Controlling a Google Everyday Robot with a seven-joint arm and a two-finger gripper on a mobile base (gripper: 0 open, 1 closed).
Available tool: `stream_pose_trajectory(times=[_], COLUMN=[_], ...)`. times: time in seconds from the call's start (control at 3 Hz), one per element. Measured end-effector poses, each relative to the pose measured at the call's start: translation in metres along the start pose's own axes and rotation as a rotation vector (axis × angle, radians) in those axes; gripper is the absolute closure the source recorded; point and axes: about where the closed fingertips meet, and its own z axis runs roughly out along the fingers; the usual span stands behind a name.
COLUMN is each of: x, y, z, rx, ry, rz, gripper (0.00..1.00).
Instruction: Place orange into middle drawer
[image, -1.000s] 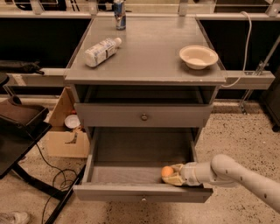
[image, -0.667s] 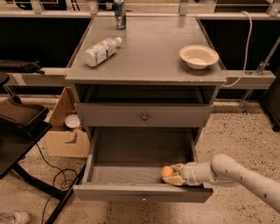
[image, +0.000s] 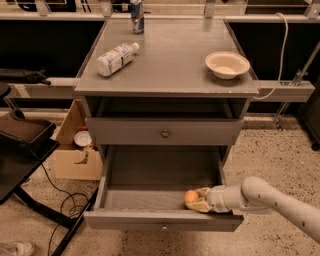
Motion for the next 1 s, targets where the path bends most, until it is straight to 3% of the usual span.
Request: stream_pose_trajectory(times=[0.33, 1.0], x=[0.0000, 0.0000], y=[0.0000, 0.0001], z=[0.0000, 0.0001], rx=[0.000, 0.000], ry=[0.000, 0.000], rz=[0.000, 0.000], gripper=[0.05, 0.00])
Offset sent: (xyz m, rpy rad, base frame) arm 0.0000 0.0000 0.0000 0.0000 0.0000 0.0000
